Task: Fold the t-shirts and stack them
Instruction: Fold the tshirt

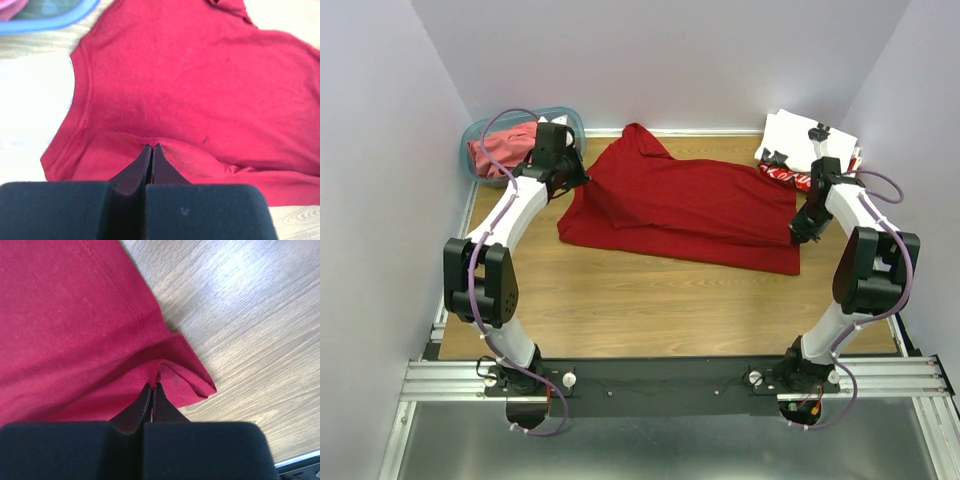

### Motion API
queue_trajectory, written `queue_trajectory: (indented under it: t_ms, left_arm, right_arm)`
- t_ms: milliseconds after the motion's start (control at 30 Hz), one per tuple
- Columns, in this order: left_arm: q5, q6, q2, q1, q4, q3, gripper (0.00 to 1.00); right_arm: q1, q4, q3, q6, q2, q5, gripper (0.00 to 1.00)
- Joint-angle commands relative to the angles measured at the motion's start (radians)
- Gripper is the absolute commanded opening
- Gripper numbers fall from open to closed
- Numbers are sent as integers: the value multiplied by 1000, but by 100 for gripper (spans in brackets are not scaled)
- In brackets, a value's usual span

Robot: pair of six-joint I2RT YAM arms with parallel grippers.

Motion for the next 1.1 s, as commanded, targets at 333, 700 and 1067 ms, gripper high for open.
queue_trajectory:
  t_ms: [333,700,1067]
  left_arm:
    - [53,-12,98,34,20,115,0]
    - [1,35,155,34,-27,201,96]
    - [-79,63,-65,50,60,-244,93]
  right_arm:
    - [-29,7,89,-14,74,18,1]
    - [-29,12,145,-11,62,6,84]
    - [-47,49,-131,-11,-135,8,89]
